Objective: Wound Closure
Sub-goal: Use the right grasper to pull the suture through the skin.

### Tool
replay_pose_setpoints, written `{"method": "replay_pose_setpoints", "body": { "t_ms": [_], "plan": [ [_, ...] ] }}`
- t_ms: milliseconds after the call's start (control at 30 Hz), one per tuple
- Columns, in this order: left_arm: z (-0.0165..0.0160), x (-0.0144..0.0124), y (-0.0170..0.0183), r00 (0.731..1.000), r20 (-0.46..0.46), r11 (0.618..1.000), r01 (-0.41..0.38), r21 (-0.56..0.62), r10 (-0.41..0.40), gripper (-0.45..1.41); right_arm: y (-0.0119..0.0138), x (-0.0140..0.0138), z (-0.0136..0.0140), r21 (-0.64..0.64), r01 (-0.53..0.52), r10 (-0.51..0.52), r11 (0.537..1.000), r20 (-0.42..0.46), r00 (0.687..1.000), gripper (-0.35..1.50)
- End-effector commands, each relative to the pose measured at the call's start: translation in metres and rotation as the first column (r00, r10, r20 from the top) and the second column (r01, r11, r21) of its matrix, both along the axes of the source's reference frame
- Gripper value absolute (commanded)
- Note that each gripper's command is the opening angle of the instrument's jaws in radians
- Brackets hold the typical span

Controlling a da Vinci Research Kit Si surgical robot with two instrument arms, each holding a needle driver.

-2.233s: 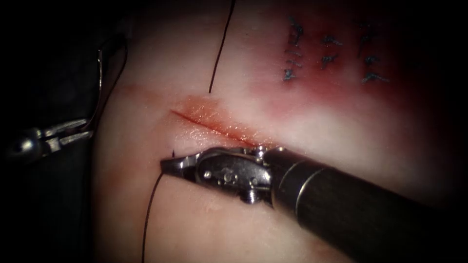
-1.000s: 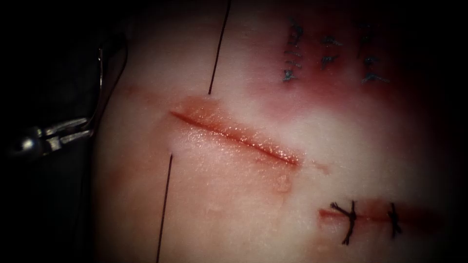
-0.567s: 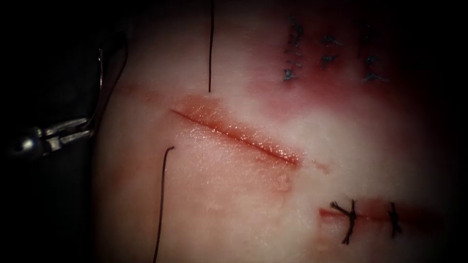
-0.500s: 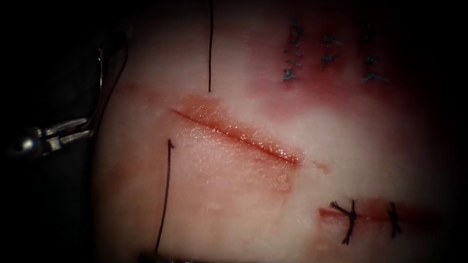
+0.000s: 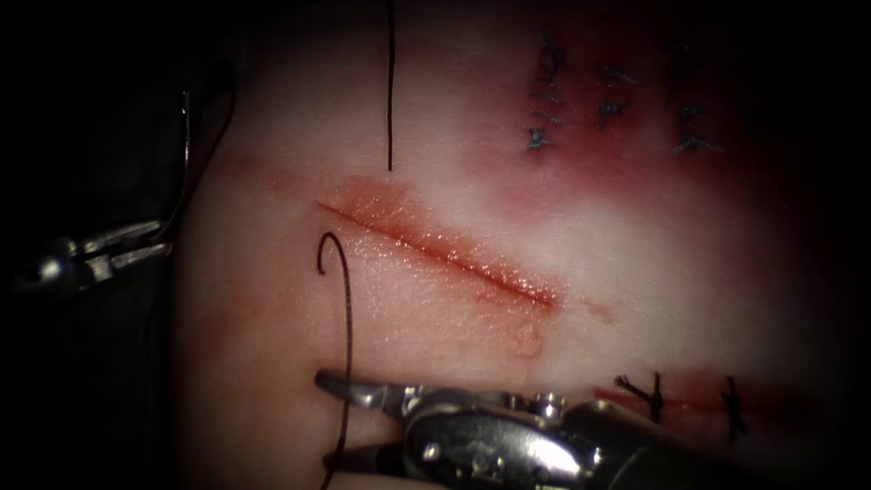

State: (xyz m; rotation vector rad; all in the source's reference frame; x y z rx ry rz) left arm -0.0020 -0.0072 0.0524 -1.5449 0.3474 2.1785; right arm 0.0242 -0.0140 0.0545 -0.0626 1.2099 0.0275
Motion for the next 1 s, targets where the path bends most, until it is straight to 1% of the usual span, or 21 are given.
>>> {"method": "replay_pose_setpoints", "body": {
  "t_ms": [33,133,233,267,300,333,367,400,467,600,667,700,767,800,833,900,933,1000],
  "plan": [
    [0.0006,-0.0004,0.0006,1.000,0.001,1.000,0.000,-0.002,0.000,-0.35,0.0006,-0.0009,-0.0002,0.014,-0.015,0.015,1.000,-0.019,1.000,1.42],
    [0.0005,-0.0003,0.0005,1.000,0.002,1.000,-0.001,-0.002,0.001,-0.35,0.0010,-0.0029,-0.0015,0.050,-0.041,0.044,0.998,-0.058,0.997,1.45],
    [0.0006,-0.0002,0.0006,1.000,0.003,1.000,-0.002,-0.002,0.002,-0.35,0.0015,-0.0048,-0.0028,0.056,-0.054,0.058,0.997,-0.082,0.995,1.45],
    [0.0006,-0.0002,0.0007,1.000,0.003,1.000,-0.002,-0.002,0.002,-0.35,0.0020,-0.0061,-0.0036,0.056,-0.087,0.091,0.995,-0.085,0.992,1.47],
    [0.0006,-0.0002,0.0006,1.000,0.002,1.000,-0.002,-0.002,0.002,-0.35,0.0022,-0.0067,-0.0038,0.062,-0.101,0.107,0.993,-0.088,0.990,1.48],
    [0.0006,-0.0002,0.0006,1.000,0.002,1.000,-0.002,-0.002,0.002,-0.35,0.0024,-0.0072,-0.0040,0.058,-0.108,0.113,0.992,-0.082,0.990,1.48],
    [0.0006,-0.0002,0.0006,1.000,0.002,1.000,-0.001,-0.002,0.001,-0.35,0.0030,-0.0078,-0.0039,0.056,-0.125,0.128,0.991,-0.053,0.990,1.47],
    [0.0006,-0.0003,0.0006,1.000,0.002,1.000,-0.001,-0.002,0.001,-0.35,0.0033,-0.0079,-0.0035,0.055,-0.135,0.138,0.989,-0.043,0.990,1.47],
    [0.0006,-0.0004,0.0006,1.000,0.001,1.000,0.000,-0.002,0.000,-0.35,0.0042,-0.0075,-0.0022,0.075,-0.142,0.143,0.987,-0.005,0.990,1.43],
    [0.0006,-0.0006,0.0005,1.000,0.000,1.000,0.002,-0.003,-0.002,-0.35,0.0058,-0.0059,0.0017,0.192,-0.171,0.160,0.966,0.074,0.984,1.40],
    [0.0007,-0.0005,0.0004,1.000,0.000,1.000,0.001,-0.004,-0.001,-0.35,0.0064,-0.0049,0.0039,0.220,-0.145,0.115,0.965,0.141,0.983,1.30],
    [0.0007,-0.0004,0.0004,1.000,0.000,1.000,0.001,-0.004,-0.001,-0.35,0.0067,-0.0044,0.0048,0.231,-0.147,0.111,0.962,0.159,0.981,1.26],
    [0.0006,-0.0003,0.0004,1.000,0.001,1.000,-0.001,-0.004,0.001,-0.35,0.0074,-0.0033,0.0069,0.236,-0.172,0.128,0.956,0.192,0.973,1.30],
    [0.0006,-0.0002,0.0004,1.000,0.002,1.000,-0.002,-0.004,0.002,-0.35,0.0076,-0.0028,0.0077,0.239,-0.176,0.131,0.955,0.191,0.973,1.32],
    [0.0006,-0.0001,0.0005,1.000,0.002,1.000,-0.003,-0.004,0.003,-0.35,0.0078,-0.0016,0.0095,0.252,-0.162,0.116,0.954,0.188,0.975,1.32],
    [0.0006,-0.0001,0.0004,1.000,0.005,1.000,-0.001,0.001,0.001,-0.35,0.0078,-0.0006,0.0108,0.262,-0.159,0.107,0.952,0.203,0.973,1.32],
    [0.0006,-0.0001,0.0004,1.000,0.005,1.000,-0.001,0.001,0.001,-0.35,0.0077,0.0005,0.0120,0.271,-0.155,0.100,0.950,0.206,0.973,1.30],
    [0.0006,0.0000,0.0004,1.000,0.006,1.000,-0.002,0.001,0.002,-0.35,0.0076,0.0012,0.0130,0.273,-0.154,0.096,0.950,0.215,0.972,1.25]
  ]
}}
